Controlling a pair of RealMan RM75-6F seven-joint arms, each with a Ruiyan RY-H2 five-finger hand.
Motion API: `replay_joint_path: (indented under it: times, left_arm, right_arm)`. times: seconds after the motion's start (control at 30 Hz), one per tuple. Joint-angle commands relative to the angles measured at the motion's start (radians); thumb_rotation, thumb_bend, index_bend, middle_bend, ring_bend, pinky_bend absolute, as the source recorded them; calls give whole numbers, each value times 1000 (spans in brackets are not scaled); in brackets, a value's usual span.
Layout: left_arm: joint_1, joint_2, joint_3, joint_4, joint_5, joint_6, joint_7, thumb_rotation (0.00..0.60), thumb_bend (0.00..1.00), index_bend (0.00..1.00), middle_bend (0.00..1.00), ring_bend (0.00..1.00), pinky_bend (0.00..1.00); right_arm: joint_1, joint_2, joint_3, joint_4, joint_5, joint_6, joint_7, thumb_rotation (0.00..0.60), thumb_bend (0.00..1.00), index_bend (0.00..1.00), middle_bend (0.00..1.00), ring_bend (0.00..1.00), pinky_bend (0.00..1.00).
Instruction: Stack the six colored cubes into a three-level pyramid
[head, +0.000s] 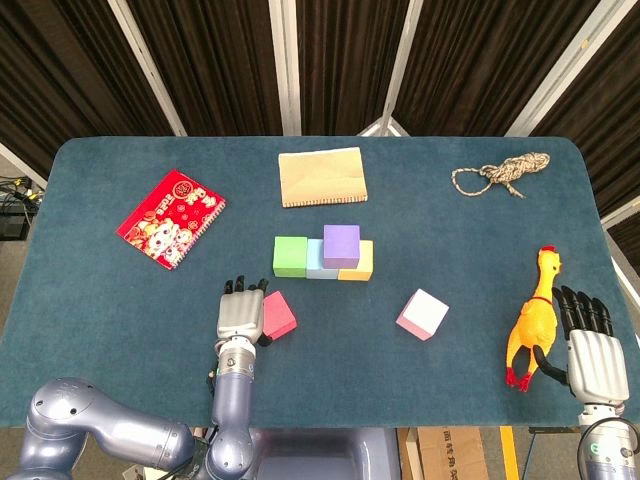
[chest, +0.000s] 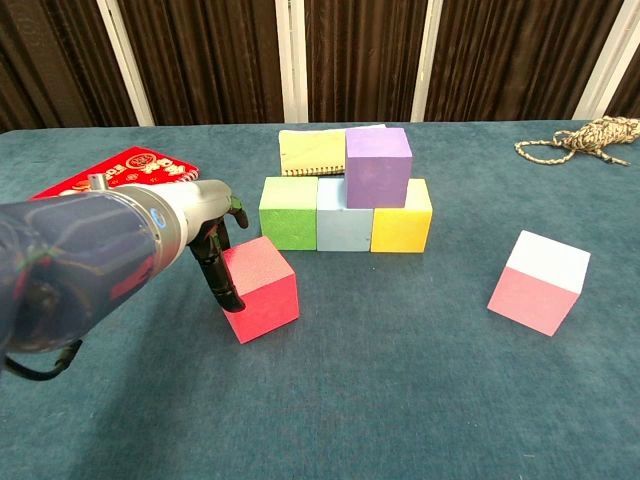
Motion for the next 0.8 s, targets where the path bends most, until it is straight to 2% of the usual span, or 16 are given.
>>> replay_joint_path:
  times: [0.03,0.33,0.57,0.8]
  left_arm:
    - [4,-3,-5,0,1,-5,5,600,232,160,238,6,51]
    - [13,-10,9,25,35,-11,18,600,454,256,334,55,100]
    - [22,-4,19,29,63,-17,31,600,467,277,347,64,102]
    - [41,77,8,-70,52,-58,71,600,467,267,343,64,102]
  right_arm:
    - [0,-1,1,2,3,-1,-2,600,340,76,88,0,0]
    - [-4,-4,11,-2,17,10,14,600,341,76,88,0,0]
    - [-4,-9,13,0,21,13,4,600,341,76,88,0,0]
    - [-2,-18,11,0,19,13,-12,600,341,76,88,0,0]
